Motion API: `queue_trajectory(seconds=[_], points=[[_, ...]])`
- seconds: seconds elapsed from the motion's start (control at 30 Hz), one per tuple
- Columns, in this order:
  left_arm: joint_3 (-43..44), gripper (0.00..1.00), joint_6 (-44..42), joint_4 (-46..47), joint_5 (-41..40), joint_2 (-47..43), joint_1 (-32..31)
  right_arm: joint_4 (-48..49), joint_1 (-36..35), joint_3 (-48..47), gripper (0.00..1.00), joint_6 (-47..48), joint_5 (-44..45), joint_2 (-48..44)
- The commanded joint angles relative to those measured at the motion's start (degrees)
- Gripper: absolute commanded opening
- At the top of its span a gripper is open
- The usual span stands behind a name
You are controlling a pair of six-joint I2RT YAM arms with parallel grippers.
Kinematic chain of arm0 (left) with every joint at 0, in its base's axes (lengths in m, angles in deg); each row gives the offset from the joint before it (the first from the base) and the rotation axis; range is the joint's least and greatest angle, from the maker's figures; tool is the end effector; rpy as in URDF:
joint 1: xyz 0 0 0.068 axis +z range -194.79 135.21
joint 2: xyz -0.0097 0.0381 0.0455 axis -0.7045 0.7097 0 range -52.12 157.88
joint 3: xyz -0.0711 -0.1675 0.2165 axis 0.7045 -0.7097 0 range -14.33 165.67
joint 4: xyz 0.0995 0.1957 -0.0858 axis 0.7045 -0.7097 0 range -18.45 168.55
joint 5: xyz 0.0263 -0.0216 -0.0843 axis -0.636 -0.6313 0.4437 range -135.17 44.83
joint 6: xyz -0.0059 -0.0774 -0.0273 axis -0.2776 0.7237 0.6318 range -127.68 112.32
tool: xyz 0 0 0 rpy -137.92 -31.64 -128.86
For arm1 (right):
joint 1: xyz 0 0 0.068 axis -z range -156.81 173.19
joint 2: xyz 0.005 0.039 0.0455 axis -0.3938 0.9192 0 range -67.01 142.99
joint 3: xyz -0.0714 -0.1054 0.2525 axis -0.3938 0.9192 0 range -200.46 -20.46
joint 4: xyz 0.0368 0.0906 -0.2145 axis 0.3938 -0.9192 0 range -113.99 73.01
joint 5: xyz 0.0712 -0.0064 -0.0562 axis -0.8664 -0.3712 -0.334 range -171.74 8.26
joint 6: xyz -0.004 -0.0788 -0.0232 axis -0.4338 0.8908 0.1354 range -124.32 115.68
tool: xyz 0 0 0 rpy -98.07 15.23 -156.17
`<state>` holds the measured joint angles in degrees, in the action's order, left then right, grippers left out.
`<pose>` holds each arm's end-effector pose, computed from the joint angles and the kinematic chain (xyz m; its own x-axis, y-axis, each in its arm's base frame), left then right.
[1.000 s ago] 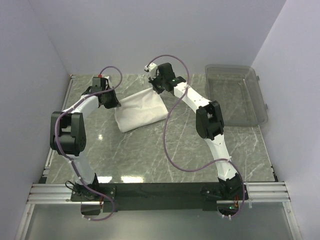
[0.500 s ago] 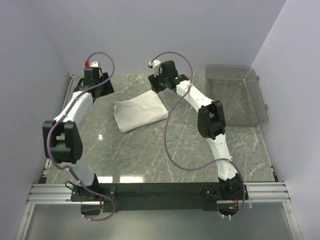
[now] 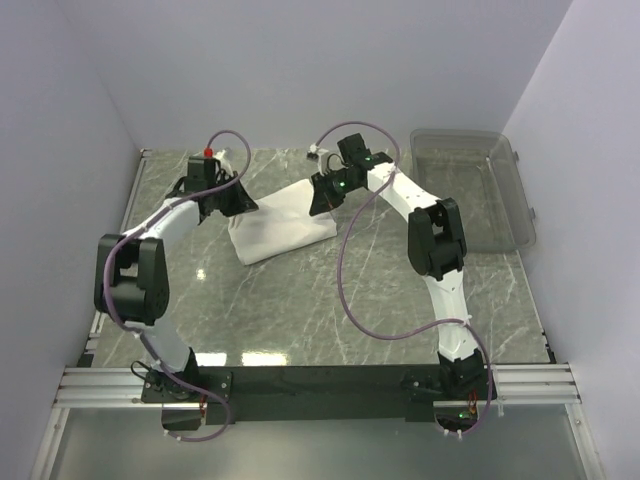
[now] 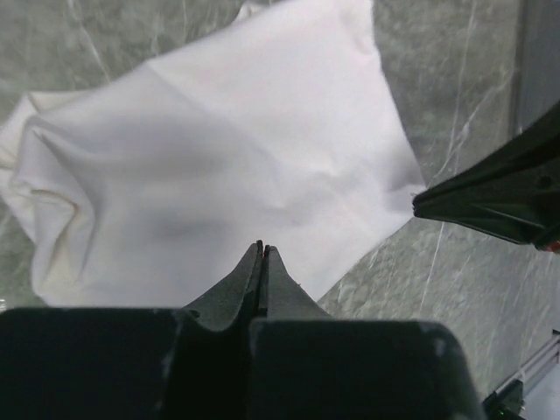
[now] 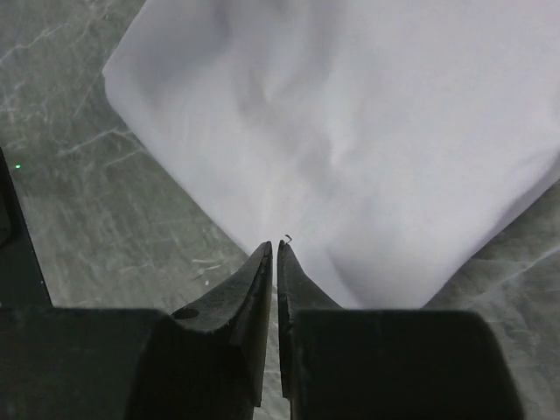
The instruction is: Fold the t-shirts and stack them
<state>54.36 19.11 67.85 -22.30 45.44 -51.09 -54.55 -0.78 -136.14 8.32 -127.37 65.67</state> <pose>0.3778 -0.0697 0.2438 -0.7450 -0.3355 -0.5766 0.0707 0.8198 -0.5683 0.4391 0.2512 0.2079 -0.5814 -0.4261 -0.6931 -0.8097 0.3867 0.4414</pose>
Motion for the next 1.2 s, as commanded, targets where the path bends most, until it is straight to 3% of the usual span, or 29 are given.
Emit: queue_trajectory(seconds=[0.0,0.3,0.87,1.17], points=[[1.5,0.01,2.1,4.1,4.1,2.7,-0.1,-2.7,-0.3,-1.0,0.13,-1.7,-2.2,0.0],[5.8,0.01,2.4,2.7,0.0,10.7,0.6,-3.5,-0.1,1.3,0.11,-2.3,2.2,2.3],[11.9,0.00,-1.3,-5.2,-11.3,19.9,8.4,-5.2,0.0,1.5,0.10,-2.9,8.6,4.0],[16.7,0.04,-3.2,-6.6,-15.0,16.5,11.3,-6.0,0.0,2.1,0.10,-1.3,9.3,2.0]])
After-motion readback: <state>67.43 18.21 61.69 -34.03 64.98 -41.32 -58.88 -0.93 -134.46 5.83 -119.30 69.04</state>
